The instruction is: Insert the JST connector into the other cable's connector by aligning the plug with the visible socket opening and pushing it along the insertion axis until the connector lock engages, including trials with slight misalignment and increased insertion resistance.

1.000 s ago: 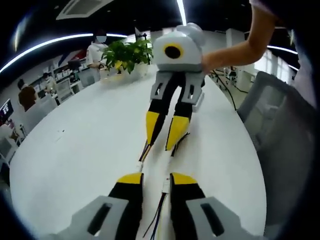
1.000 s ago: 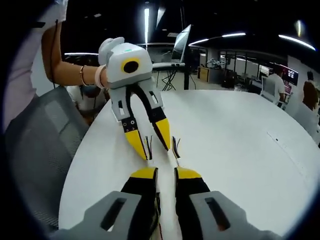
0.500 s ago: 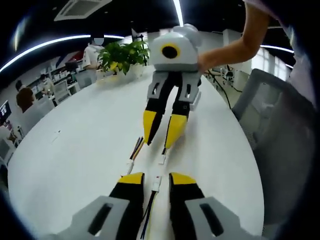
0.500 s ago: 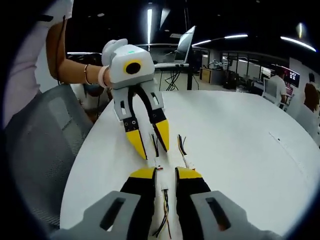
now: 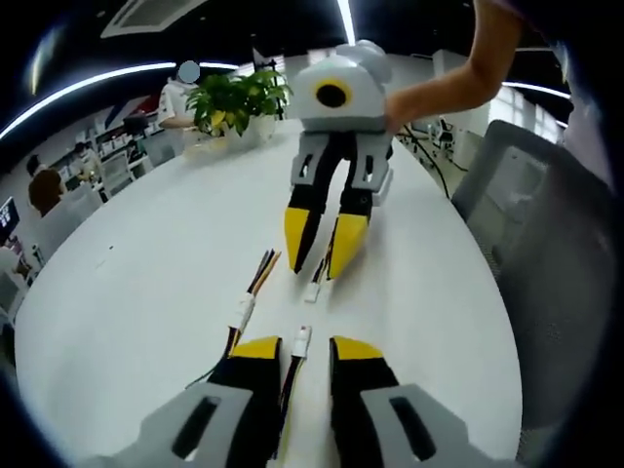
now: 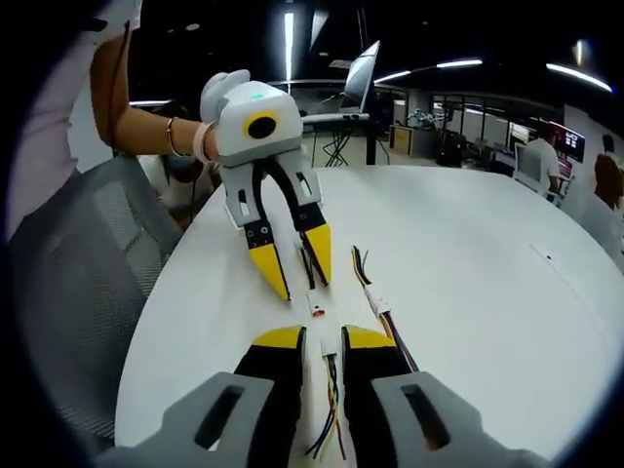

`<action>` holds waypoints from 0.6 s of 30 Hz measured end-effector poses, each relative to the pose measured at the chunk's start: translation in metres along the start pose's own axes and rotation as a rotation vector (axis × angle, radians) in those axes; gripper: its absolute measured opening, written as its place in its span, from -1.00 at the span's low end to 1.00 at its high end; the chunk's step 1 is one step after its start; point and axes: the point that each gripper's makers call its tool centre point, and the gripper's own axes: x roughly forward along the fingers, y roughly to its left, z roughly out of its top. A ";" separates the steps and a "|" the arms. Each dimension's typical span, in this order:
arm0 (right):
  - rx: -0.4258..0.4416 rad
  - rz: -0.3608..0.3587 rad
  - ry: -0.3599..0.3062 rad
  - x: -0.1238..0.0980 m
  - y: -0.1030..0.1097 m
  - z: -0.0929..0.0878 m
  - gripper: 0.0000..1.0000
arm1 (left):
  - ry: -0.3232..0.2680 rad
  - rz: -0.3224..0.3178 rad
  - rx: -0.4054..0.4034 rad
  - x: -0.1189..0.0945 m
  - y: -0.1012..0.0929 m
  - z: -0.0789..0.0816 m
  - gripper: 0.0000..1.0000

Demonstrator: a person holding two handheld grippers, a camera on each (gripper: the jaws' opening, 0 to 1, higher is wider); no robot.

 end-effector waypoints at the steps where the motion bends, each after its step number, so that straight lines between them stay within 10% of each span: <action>1: 0.003 0.000 0.000 0.001 -0.002 -0.003 -0.76 | 0.000 0.000 -0.001 0.000 0.000 0.000 -0.74; 18: 0.023 -0.012 0.027 0.006 -0.011 -0.024 -0.77 | -0.013 0.003 -0.056 0.005 0.004 -0.005 -0.83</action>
